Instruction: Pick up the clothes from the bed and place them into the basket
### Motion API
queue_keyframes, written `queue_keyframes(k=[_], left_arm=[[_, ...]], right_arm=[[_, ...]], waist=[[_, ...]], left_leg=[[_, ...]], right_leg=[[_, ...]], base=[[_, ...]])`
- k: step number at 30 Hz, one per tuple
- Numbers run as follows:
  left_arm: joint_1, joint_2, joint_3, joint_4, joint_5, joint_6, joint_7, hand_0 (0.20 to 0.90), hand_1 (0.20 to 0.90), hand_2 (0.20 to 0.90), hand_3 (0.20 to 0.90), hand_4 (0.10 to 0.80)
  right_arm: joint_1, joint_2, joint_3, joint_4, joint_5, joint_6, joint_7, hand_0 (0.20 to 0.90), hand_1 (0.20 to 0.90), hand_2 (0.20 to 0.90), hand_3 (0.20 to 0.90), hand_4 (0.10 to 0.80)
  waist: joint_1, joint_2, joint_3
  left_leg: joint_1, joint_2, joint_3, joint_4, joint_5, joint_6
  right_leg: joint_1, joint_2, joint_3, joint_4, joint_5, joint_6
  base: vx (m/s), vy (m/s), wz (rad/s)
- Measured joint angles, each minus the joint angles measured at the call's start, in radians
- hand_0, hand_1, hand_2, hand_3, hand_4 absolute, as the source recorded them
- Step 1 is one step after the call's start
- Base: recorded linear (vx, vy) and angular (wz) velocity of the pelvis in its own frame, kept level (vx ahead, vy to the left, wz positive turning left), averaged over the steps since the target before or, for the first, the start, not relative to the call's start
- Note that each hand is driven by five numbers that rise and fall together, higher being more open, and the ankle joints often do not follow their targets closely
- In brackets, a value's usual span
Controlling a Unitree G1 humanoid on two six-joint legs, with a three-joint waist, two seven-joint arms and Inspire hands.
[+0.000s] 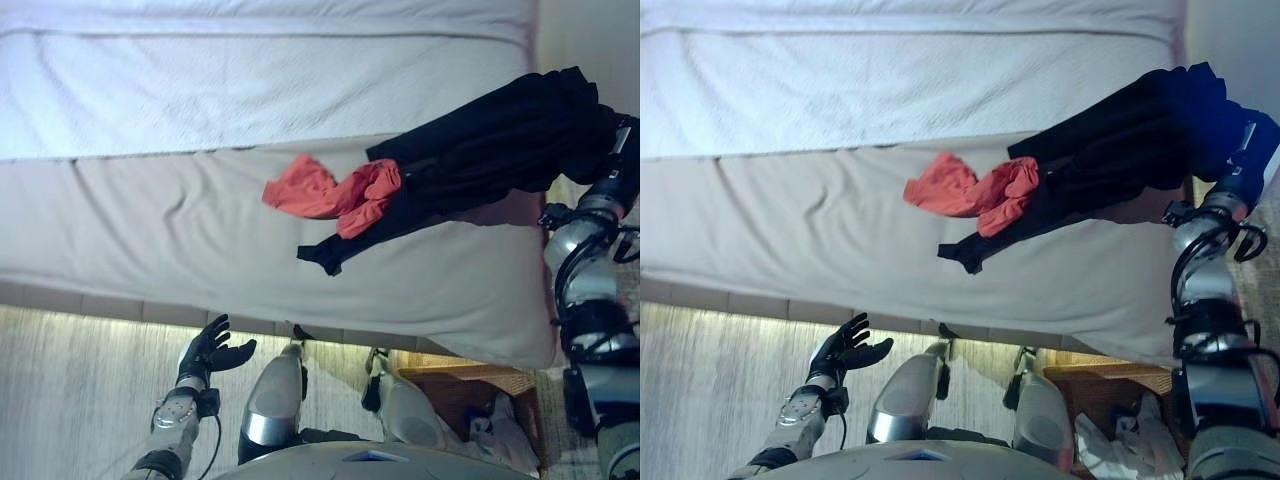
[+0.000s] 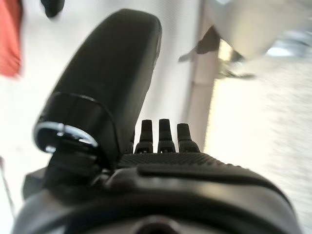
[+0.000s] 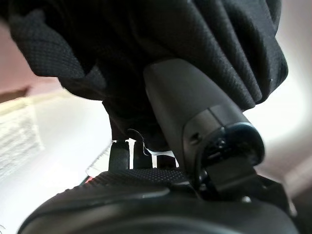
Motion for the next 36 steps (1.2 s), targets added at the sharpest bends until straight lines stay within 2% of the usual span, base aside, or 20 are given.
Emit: queue_keyframes(k=[2, 3, 4, 5, 6, 9, 15, 17, 18, 19, 20, 21, 23, 25, 26, 28, 30, 32, 33, 36], left_arm=[[0.011, -0.01, -0.002, 0.035, 0.014, 0.0, 0.014, 0.9, 0.9, 0.9, 0.9, 0.8], [0.024, -0.018, -0.002, 0.055, 0.024, 0.0, 0.014, 0.9, 0.9, 0.9, 0.9, 0.8], [0.024, -0.029, -0.002, 0.06, 0.026, 0.0, 0.014, 0.9, 0.9, 0.9, 0.9, 0.8], [0.026, -0.041, -0.002, 0.063, 0.029, 0.001, 0.016, 0.9, 0.9, 0.9, 0.9, 0.8], [0.026, -0.049, -0.002, 0.065, 0.037, 0.0, 0.016, 0.9, 0.9, 0.9, 0.9, 0.8], [0.029, -0.037, -0.014, 0.065, 0.047, 0.012, 0.016, 0.9, 0.9, 0.9, 0.9, 0.8], [0.05, 0.002, -0.028, 0.067, 0.046, 0.031, 0.016, 0.9, 0.9, 0.9, 0.9, 0.8], [0.059, 0.017, -0.028, 0.067, 0.045, 0.045, 0.022, 0.9, 0.9, 0.9, 0.9, 0.8], [0.066, 0.018, -0.028, 0.066, 0.044, 0.047, 0.03, 0.9, 0.9, 0.9, 0.9, 0.8], [0.079, 0.025, -0.032, 0.068, 0.037, 0.05, 0.032, 0.9, 0.9, 0.9, 0.9, 0.8], [0.074, 0.026, -0.025, 0.077, 0.03, 0.062, 0.033, 0.9, 0.9, 0.9, 0.9, 0.8], [0.077, 0.024, -0.025, 0.078, 0.016, 0.065, 0.034, 0.9, 0.9, 0.9, 0.9, 0.8], [0.089, 0.03, -0.028, 0.078, -0.004, 0.063, 0.034, 0.9, 0.9, 0.9, 0.9, 0.8], [0.102, 0.043, -0.025, 0.075, -0.024, 0.064, 0.035, 0.9, 0.9, 0.9, 0.9, 0.8], [0.104, 0.048, -0.025, 0.076, -0.029, 0.064, 0.037, 0.9, 0.9, 0.9, 0.9, 0.8], [0.104, 0.049, -0.023, 0.075, -0.033, 0.07, 0.041, 0.9, 0.9, 0.9, 0.9, 0.8], [0.098, 0.017, -0.028, 0.06, -0.032, 0.071, 0.034, 0.9, 0.9, 0.9, 0.9, 0.8], [0.091, -0.016, -0.032, 0.057, -0.022, 0.071, 0.029, 0.9, 0.9, 0.9, 0.9, 0.8], [0.086, -0.028, -0.031, 0.056, -0.021, 0.071, 0.027, 0.9, 0.9, 0.9, 0.9, 0.8], [0.085, -0.049, -0.031, 0.043, -0.013, 0.07, 0.01, 0.9, 0.9, 0.9, 0.9, 0.8]], right_arm=[[0.031, 0.083, 0.034, -0.02, 0.0, -0.007, 0.0, 0.3, 0.3, 0.3, 0.2, 0.1], [0.044, 0.092, 0.058, -0.027, 0.0, -0.009, 0.0, 0.3, 0.3, 0.3, 0.2, 0.1], [0.052, 0.09, 0.062, -0.04, -0.001, -0.012, 0.0, 0.3, 0.3, 0.3, 0.2, 0.1], [0.062, 0.087, 0.057, -0.061, -0.001, -0.014, -0.005, 0.3, 0.3, 0.3, 0.2, 0.1], [0.084, 0.082, 0.047, -0.092, -0.003, -0.025, -0.019, 0.3, 0.3, 0.3, 0.2, 0.1], [0.18, 0.082, 0.023, -0.141, -0.008, -0.046, -0.044, 0.3, 0.3, 0.3, 0.2, 0.1], [0.295, 0.084, -0.017, -0.144, -0.011, -0.051, -0.123, 0.3, 0.3, 0.3, 0.2, 0.1], [0.303, 0.084, -0.028, -0.137, 0.014, -0.05, -0.136, 0.3, 0.3, 0.3, 0.2, 0.1], [0.284, 0.086, -0.028, -0.127, 0.022, -0.05, -0.134, 0.3, 0.3, 0.3, 0.2, 0.1], [0.242, 0.091, -0.026, -0.108, 0.027, -0.05, -0.136, 0.3, 0.3, 0.3, 0.2, 0.1], [0.234, 0.092, -0.037, -0.095, 0.035, -0.051, -0.143, 0.3, 0.3, 0.3, 0.2, 0.1], [0.234, 0.092, -0.041, -0.086, 0.048, -0.046, -0.16, 0.3, 0.3, 0.3, 0.2, 0.1], [0.233, 0.091, -0.043, -0.087, 0.059, -0.046, -0.2, 0.3, 0.3, 0.3, 0.2, 0.1], [0.218, 0.092, -0.04, -0.115, 0.051, -0.046, -0.219, 0.3, 0.3, 0.3, 0.2, 0.1], [0.211, 0.093, -0.04, -0.129, 0.038, -0.046, -0.228, 0.3, 0.3, 0.3, 0.2, 0.1], [0.208, 0.085, -0.038, -0.161, 0.019, -0.047, -0.231, 0.3, 0.3, 0.3, 0.2, 0.1], [0.203, 0.074, -0.035, -0.164, 0.02, -0.046, -0.241, 0.3, 0.3, 0.3, 0.2, 0.1], [0.206, 0.074, -0.037, -0.163, 0.029, -0.044, -0.246, 0.3, 0.3, 0.3, 0.2, 0.1], [0.214, 0.074, -0.042, -0.163, 0.043, -0.044, -0.239, 0.3, 0.3, 0.3, 0.2, 0.1], [0.241, 0.074, -0.055, -0.164, 0.063, -0.042, -0.234, 0.3, 0.3, 0.3, 0.2, 0.1]], waist=[[0.004, -0.061, -0.048], [0.005, -0.067, -0.09], [-0.004, -0.061, -0.112], [-0.028, -0.045, -0.13], [-0.04, -0.03, -0.143], [-0.066, -0.061, -0.187], [-0.113, -0.042, -0.217], [-0.113, -0.027, -0.225], [-0.096, -0.008, -0.228], [-0.072, 0.008, -0.224], [-0.076, 0.018, -0.225], [-0.07, 0.037, -0.231], [-0.036, 0.066, -0.244], [-0.008, 0.054, -0.248], [0.007, 0.042, -0.249], [0.01, -0.001, -0.253], [0.011, 0.007, -0.256], [-0.002, 0.013, -0.26], [-0.016, 0.009, -0.259], [-0.047, 0.003, -0.258]], left_leg=[[0.012, -0.026, -0.065, 0.116, -0.087, 0.04], [0.049, -0.041, -0.137, 0.071, -0.121, 0.052], [0.077, -0.041, -0.155, 0.014, -0.119, 0.053], [0.107, -0.025, -0.139, -0.032, -0.107, 0.058], [0.124, -0.001, -0.125, -0.053, -0.108, 0.035], [0.135, -0.021, -0.089, -0.067, -0.105, 0.028], [0.162, -0.053, -0.044, -0.088, -0.09, 0.051], [0.169, -0.06, 0.005, -0.087, -0.09, 0.058], [0.161, -0.045, 0.051, -0.086, -0.085, 0.077], [0.134, -0.012, 0.117, -0.073, -0.095, 0.119], [0.133, -0.002, 0.151, -0.076, -0.088, 0.125], [0.13, 0.018, 0.169, -0.073, -0.084, 0.125], [0.132, 0.061, 0.227, -0.066, -0.083, 0.124], [0.123, 0.071, 0.282, -0.056, -0.075, 0.112], [0.123, 0.068, 0.297, -0.055, -0.071, 0.106], [0.104, 0.038, 0.299, -0.05, -0.055, 0.08], [0.068, 0.064, 0.257, -0.05, -0.054, 0.079], [0.068, 0.07, 0.194, -0.092, -0.041, 0.056], [0.067, 0.078, 0.193, -0.092, -0.035, 0.036], [0.075, 0.08, 0.19, -0.093, -0.031, 0.028]], right_leg=[[0.03, -0.02, 0.092, -0.004, -0.002, -0.004], [0.023, -0.009, 0.132, -0.004, -0.004, -0.006], [0.022, 0.002, 0.15, -0.004, -0.003, -0.006], [0.024, 0.02, 0.157, -0.004, -0.003, -0.005], [0.023, 0.04, 0.162, -0.004, -0.003, -0.004], [0.012, 0.022, 0.192, -0.004, 0.01, 0.013], [0.001, -0.011, 0.198, 0.018, 0.028, 0.042], [-0.036, 0.007, 0.137, 0.042, 0.099, 0.086], [-0.069, 0.031, 0.107, 0.033, 0.185, 0.137], [-0.095, 0.043, 0.08, 0.006, 0.218, 0.157], [-0.117, 0.027, -0.021, 0.114, 0.119, 0.119], [-0.134, 0.015, -0.091, 0.257, 0.023, 0.046], [-0.136, -0.026, -0.17, 0.472, -0.08, 0.047], [-0.097, -0.081, -0.213, 0.487, -0.139, 0.064], [-0.07, -0.094, -0.218, 0.43, -0.146, 0.07], [0.028, -0.069, -0.174, 0.187, -0.157, 0.057], [0.04, -0.023, -0.158, 0.083, -0.087, 0.023], [0.039, 0.018, -0.137, 0.017, -0.052, 0.02], [0.045, 0.028, -0.137, 0.0, -0.046, 0.023], [0.057, 0.033, -0.135, -0.005, -0.043, 0.023]], base=[[0.017, 0.182, -1.19], [-0.017, 0.163, -1.0], [-0.017, 0.146, -0.83], [-0.051, 0.211, -0.52], [-0.065, 0.228, -0.41], [-0.084, 0.221, -0.3], [-0.105, 0.137, -0.15], [-0.276, 0.141, -0.7], [-0.385, 0.15, -1.5], [-0.383, 0.127, -1.41], [-0.34, 0.083, -1.07], [-0.244, 0.015, -0.66], [-0.204, -0.108, -0.87], [-0.131, -0.173, -0.93], [-0.122, -0.161, -0.89], [-0.174, -0.13, -0.54], [-0.092, -0.082, -0.4], [0.027, -0.071, -0.38], [0.046, -0.032, -0.1], [0.011, -0.006, -0.01]])
